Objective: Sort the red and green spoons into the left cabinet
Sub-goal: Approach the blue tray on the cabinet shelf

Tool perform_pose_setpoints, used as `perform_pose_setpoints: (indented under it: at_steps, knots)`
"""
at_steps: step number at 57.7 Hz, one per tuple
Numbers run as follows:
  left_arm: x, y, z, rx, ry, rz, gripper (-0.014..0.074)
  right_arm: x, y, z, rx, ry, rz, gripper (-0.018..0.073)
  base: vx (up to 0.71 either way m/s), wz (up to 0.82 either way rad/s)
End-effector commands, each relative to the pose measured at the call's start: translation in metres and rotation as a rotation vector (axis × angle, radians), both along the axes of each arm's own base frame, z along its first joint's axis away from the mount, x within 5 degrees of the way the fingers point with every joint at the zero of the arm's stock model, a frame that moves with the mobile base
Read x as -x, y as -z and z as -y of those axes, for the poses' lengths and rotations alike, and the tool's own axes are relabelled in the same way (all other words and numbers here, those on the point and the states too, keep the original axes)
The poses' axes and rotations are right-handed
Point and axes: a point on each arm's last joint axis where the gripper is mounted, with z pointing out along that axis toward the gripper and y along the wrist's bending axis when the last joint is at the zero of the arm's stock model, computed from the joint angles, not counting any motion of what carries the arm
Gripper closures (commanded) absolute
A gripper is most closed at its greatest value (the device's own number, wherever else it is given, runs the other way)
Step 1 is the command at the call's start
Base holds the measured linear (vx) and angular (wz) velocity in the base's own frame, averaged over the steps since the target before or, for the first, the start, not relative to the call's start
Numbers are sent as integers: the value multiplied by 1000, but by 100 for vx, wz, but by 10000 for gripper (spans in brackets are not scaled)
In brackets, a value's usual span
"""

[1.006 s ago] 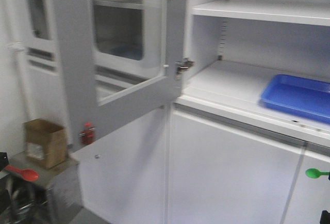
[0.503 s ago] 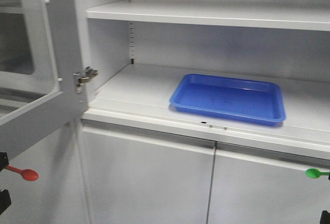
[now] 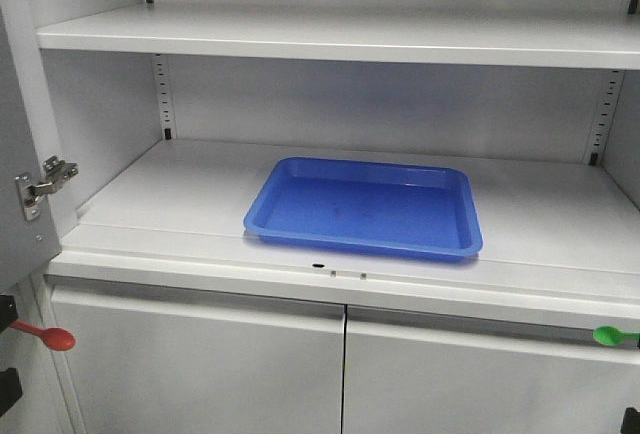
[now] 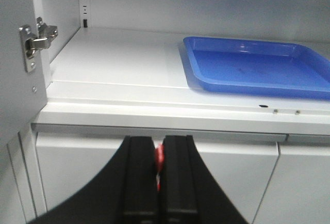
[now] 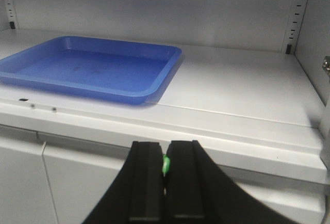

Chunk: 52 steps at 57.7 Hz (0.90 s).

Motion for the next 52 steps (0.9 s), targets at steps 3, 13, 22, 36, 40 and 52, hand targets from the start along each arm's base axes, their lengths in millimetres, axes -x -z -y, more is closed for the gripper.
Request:
perform_pose_setpoints:
  at_steps: [3,13,22,36,40,52]
  knots:
    - [1,-19,1,31,10,118,603,-1,-20,-1,-8,-14,120,562,19,-2]
    - [1,-19,1,31,10,118,603,-1,-20,-1,-8,-14,120,562,21,14]
    - [1,-19,1,31,10,118,603,-1,-20,-1,-8,-14,120,562,23,15]
    - [1,-19,1,31,10,118,603,-1,-20,-1,-8,-14,120,562,23,-2]
    - [1,-19,1,31,10,118,603,-1,-20,-1,-8,-14,120,562,23,-14]
    - [1,-19,1,31,10,118,603,-1,-20,-1,-8,-14,120,562,21,-20]
